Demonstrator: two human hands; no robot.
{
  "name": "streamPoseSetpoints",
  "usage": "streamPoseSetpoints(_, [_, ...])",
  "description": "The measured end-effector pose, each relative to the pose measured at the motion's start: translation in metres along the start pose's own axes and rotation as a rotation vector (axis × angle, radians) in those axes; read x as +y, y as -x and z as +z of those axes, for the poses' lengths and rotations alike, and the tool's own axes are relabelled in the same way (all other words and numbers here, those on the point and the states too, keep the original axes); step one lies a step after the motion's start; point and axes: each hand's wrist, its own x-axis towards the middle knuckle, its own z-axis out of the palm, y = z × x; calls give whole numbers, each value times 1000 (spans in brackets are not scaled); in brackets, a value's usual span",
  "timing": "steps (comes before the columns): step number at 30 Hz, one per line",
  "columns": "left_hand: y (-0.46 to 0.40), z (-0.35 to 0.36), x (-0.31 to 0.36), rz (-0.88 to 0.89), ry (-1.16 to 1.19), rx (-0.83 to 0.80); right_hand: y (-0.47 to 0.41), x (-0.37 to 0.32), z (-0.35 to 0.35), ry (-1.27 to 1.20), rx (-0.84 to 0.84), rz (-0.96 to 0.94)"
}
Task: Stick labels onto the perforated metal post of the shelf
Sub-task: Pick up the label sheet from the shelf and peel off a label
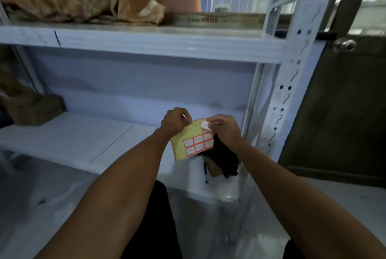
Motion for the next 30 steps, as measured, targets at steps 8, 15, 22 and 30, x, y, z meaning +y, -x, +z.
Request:
streamPoseSetpoints(8, [-3, 38, -81, -105, -2, -73, -9, 80, 70, -19, -153, 241])
streamPoseSetpoints(15, [-16, 82, -158, -123, -20, -168, -9, 134, 116, 63, -306, 343])
streamPoseSetpoints(22, [-34, 132, -186, -133, -42, -243, -26, 170, 138, 173, -394, 374])
streamPoseSetpoints(30, [-44, 152, -196, -48, -318, -263, -28, 189, 154, 163, -376, 428])
